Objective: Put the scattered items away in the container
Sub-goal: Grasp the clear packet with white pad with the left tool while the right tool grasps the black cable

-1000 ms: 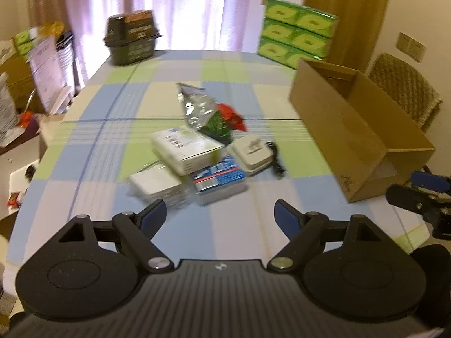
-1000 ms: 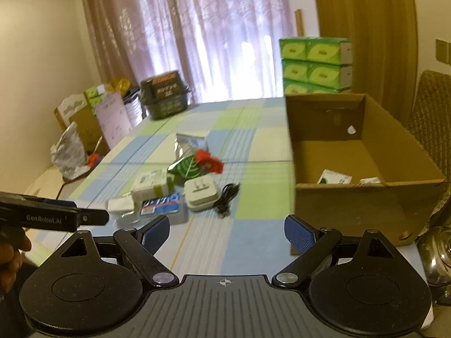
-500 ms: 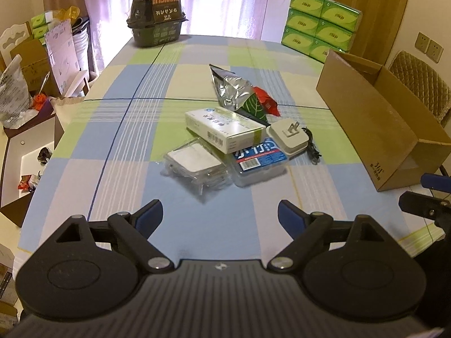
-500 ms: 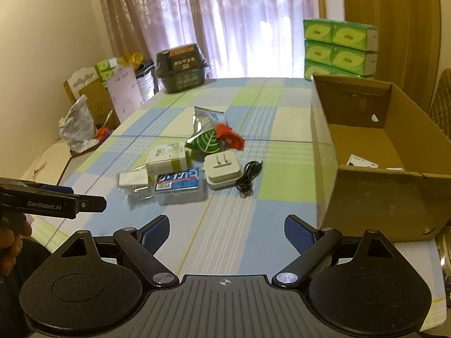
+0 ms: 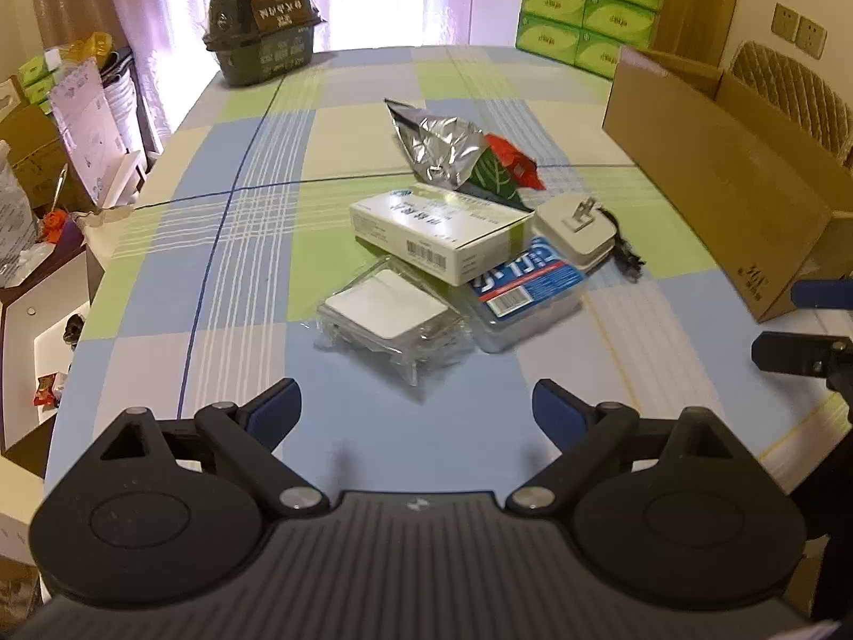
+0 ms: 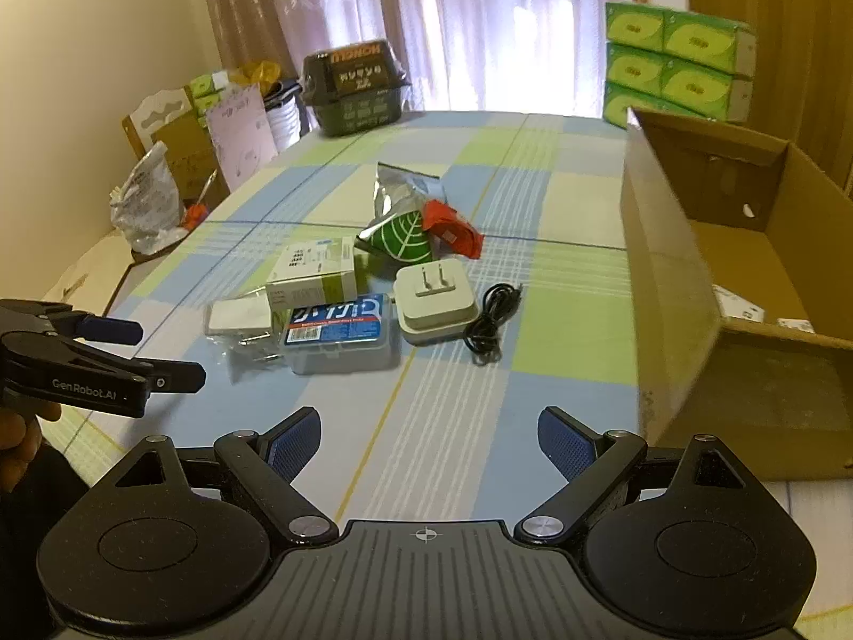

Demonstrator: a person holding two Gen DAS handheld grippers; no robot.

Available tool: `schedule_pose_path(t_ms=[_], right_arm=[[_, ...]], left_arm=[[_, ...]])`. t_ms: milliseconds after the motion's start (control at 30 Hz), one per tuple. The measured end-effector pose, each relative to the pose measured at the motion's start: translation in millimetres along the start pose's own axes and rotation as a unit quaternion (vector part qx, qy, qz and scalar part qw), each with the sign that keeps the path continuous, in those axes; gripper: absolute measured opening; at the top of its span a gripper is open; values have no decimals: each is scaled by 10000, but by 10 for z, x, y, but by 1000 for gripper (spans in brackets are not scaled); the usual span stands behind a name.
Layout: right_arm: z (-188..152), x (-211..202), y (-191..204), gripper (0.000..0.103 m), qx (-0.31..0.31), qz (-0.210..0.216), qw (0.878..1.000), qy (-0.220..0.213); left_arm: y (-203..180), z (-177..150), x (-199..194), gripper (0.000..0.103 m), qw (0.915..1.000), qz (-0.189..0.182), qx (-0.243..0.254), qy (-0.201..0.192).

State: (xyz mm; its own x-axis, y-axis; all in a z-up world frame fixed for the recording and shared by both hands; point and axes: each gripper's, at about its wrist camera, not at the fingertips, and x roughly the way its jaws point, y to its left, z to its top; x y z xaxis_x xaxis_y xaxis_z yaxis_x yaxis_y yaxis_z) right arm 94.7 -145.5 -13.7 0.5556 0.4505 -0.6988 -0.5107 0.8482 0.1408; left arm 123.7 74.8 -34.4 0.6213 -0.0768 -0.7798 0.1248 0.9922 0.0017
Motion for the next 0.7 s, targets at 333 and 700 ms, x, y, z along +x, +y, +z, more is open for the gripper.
schedule_pose_path(t_ms=[333,700], right_arm=[[160,445,-42,94,-149,51,9998,139],[278,832,-206,94,-156,-25,9994,308]], left_arm=[[124,122,410,95,9952,-128,960,101],[120,309,817,96,9792,-600,1928,207]])
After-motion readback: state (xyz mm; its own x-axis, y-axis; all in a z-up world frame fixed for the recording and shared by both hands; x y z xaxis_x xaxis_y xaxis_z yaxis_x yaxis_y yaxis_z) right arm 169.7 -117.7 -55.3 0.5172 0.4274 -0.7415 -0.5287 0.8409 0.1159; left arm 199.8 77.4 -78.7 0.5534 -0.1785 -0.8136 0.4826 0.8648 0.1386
